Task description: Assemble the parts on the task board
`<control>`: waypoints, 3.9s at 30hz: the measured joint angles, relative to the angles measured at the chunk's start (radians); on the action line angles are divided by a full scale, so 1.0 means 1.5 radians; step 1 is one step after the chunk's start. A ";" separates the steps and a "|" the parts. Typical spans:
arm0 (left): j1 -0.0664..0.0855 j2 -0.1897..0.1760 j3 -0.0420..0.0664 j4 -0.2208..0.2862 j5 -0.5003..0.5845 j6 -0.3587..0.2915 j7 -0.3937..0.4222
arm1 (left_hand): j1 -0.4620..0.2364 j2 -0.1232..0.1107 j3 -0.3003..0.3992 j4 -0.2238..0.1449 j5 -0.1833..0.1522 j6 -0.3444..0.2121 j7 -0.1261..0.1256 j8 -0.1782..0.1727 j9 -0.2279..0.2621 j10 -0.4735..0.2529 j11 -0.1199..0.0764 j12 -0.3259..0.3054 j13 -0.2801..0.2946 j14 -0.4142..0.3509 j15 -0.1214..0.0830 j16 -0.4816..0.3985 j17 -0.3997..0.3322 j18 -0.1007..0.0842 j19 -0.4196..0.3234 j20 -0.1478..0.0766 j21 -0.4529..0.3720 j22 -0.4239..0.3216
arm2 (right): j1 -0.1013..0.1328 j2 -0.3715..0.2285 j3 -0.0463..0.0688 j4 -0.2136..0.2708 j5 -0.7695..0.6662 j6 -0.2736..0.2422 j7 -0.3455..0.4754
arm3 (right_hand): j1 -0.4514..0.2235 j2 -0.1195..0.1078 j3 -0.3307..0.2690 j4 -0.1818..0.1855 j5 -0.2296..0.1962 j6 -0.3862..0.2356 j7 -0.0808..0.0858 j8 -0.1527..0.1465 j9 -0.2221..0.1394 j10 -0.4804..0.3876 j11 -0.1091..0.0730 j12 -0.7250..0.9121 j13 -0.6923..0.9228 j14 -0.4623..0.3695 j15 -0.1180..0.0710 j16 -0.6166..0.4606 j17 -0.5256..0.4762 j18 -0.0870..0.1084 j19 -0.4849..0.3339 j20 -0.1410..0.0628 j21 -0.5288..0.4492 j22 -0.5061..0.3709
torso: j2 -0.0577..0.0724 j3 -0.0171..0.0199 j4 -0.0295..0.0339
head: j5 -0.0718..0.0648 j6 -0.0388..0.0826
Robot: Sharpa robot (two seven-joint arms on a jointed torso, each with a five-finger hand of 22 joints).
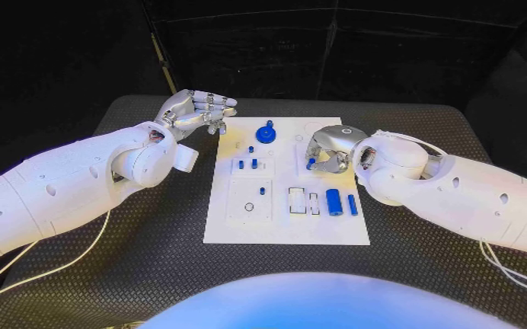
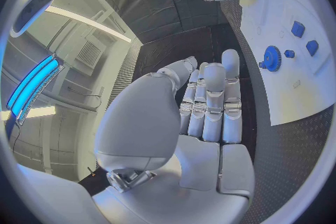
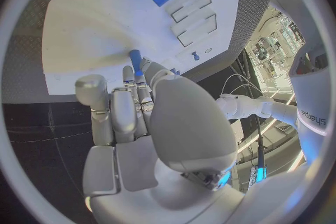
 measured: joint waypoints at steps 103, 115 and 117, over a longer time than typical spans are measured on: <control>-0.002 0.016 0.000 -0.007 0.000 0.003 0.000 | 0.000 0.000 0.000 0.000 0.000 0.000 0.000 0.000 0.000 -0.002 0.002 0.003 0.000 -0.002 -0.002 0.000 0.000 0.000 0.000 0.000 -0.003 -0.001 | 0.000 0.148 -0.088 0.004 0.072 -0.022 0.091 | -0.001 -0.005 0.068 -0.025 -0.005 0.062 -0.004 0.008 0.001 0.080 -0.012 -0.055 0.002 0.002 -0.012 0.011 0.010 0.000 0.013 -0.013 0.023 0.025 | 0.000 0.0001 -0.0006 | 0.015 0.000; -0.002 0.016 0.000 -0.007 0.000 0.004 0.000 | -0.003 0.003 0.000 0.000 0.000 0.000 0.000 0.000 0.000 -0.002 0.002 0.003 0.001 -0.005 0.000 0.000 0.000 0.000 -0.002 0.002 -0.003 -0.002 | 0.000 0.162 -0.097 0.000 0.052 -0.019 0.076 | -0.043 -0.021 0.066 -0.022 0.016 0.026 0.011 -0.011 -0.005 0.039 0.007 -0.095 -0.002 0.002 -0.002 0.011 0.003 0.000 0.000 0.000 0.007 0.004 | 0.000 -0.0001 -0.0001 | 0.015 0.000; -0.002 0.016 0.000 -0.007 0.000 0.004 0.000 | -0.003 0.003 0.000 0.000 0.000 0.000 0.000 0.000 0.000 -0.002 0.002 0.003 0.001 -0.005 0.000 0.000 0.000 0.000 -0.002 0.002 -0.003 -0.002 | -0.001 0.164 -0.099 -0.002 0.050 -0.018 0.074 | -0.052 -0.030 0.061 -0.018 0.016 0.003 0.011 -0.014 -0.006 0.028 0.009 -0.100 -0.002 0.002 -0.002 0.011 0.001 0.000 -0.004 0.004 0.002 -0.003 | 0.000 -0.0001 0.0001 | 0.015 0.000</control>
